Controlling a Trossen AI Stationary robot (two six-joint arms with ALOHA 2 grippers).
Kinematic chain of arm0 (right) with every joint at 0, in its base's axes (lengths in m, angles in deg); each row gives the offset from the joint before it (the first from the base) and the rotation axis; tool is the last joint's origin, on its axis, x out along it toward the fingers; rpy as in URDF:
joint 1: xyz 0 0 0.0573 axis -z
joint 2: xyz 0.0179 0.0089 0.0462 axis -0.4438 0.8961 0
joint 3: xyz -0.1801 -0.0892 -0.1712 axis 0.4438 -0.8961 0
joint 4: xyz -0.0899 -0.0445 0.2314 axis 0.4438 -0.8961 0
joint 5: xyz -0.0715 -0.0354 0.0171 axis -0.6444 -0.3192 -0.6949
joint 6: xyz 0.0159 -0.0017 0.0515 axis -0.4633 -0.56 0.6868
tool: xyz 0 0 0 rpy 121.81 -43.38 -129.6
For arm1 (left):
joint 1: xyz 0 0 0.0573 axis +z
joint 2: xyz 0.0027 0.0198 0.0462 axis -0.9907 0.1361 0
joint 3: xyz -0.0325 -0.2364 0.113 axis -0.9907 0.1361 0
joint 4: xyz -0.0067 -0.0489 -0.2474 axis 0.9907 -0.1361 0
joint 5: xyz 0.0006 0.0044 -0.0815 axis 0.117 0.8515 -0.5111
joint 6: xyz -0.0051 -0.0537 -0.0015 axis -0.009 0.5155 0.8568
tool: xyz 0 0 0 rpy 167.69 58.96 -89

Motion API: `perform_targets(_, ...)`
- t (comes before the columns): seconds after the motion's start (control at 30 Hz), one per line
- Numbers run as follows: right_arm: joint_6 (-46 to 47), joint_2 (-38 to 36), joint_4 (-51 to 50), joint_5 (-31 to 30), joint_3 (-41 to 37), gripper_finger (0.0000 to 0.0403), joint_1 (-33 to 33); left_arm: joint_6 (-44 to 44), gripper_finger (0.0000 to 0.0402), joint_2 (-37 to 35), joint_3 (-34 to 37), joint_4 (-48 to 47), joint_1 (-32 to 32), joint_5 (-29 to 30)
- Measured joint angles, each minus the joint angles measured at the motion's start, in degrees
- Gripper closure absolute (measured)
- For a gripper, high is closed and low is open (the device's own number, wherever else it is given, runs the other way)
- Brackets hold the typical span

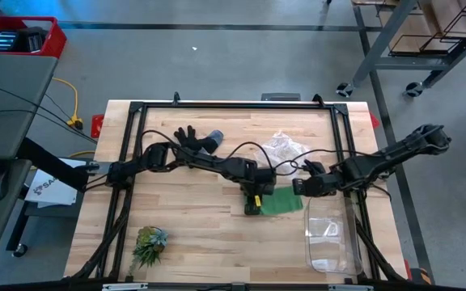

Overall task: Roll bandage
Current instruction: Roll the green bandage

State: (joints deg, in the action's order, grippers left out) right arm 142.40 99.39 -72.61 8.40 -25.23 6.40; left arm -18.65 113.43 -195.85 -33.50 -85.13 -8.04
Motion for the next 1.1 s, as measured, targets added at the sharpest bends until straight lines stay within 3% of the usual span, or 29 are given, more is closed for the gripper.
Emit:
perform_targets(0.17, 0.6, 2.4, 3.1, -0.1, 0.0, 0.0403, 0.0, 0.0, 0.0401, -0.4, 1.5, -2.5, 0.0, -3.0)
perform_targets(0.6, 0.1, 8.6, 11.9, -0.1, 0.0, 0.0403, 0.0, -7.1, 0.0401, -0.9, 1.6, -9.6, -0.1, -3.2)
perform_targets(1.1, -1.2, 8.5, 11.6, -1.9, 0.0, 0.0403, 0.1, -9.4, 0.0402, -4.8, 2.5, -11.7, 2.0, 1.5)
